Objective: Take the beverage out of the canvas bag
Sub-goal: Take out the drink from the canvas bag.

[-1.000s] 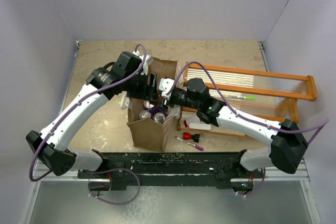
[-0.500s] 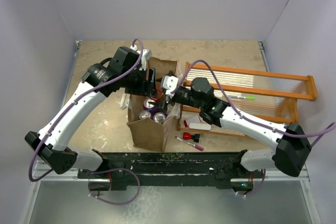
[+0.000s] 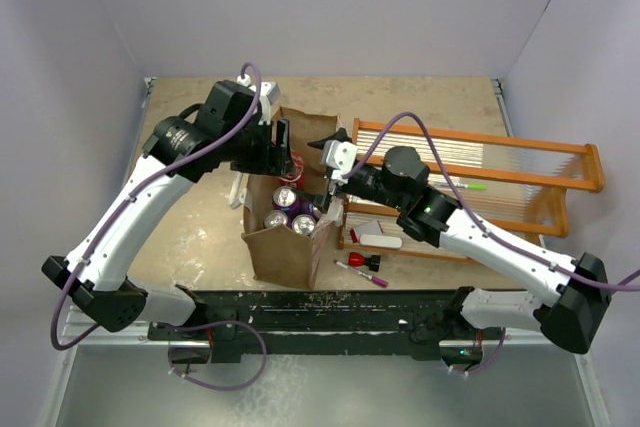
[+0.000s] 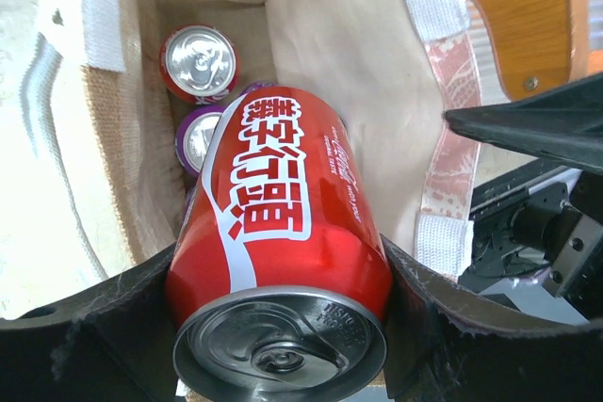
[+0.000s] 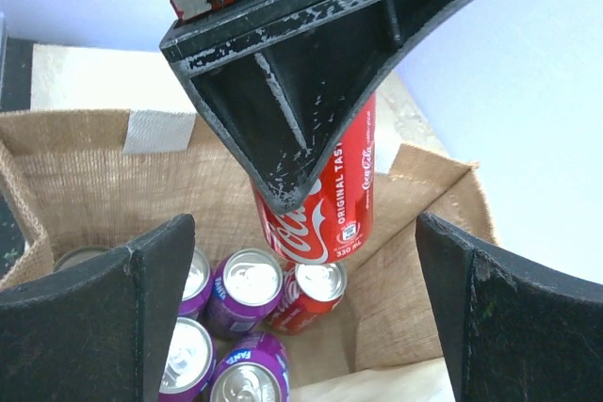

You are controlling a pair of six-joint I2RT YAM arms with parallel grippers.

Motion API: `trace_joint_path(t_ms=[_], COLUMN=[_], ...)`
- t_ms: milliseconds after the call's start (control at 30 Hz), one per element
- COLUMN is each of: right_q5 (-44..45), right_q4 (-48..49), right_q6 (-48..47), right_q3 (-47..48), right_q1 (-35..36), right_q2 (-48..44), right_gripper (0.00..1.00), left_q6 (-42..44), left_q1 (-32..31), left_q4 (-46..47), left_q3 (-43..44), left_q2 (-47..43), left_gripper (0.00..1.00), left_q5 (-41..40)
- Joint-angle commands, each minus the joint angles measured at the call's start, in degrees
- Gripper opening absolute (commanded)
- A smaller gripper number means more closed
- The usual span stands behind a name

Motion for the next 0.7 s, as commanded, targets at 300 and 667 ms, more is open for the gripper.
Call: trace_joint_path(t_ms=[300, 667], right_q5=[10.18, 13.86], right_q4=[-6.21, -10.71], right_q6=[7.00, 16.68], right_q3=[9.04, 17.51], right_q1=[0.26, 0.23], right_q2=[-8.74, -4.20], right_gripper=[1.00, 1.00], left_q6=[-1.08, -0.85], left_q1=[0.04, 1.11], left_q4=[0.69, -7.35], left_q3=[10.15, 12.44], left_q2=[-3.49, -5.41], left_gripper=[0.00, 0.00], left_q5=[-10.73, -22.22])
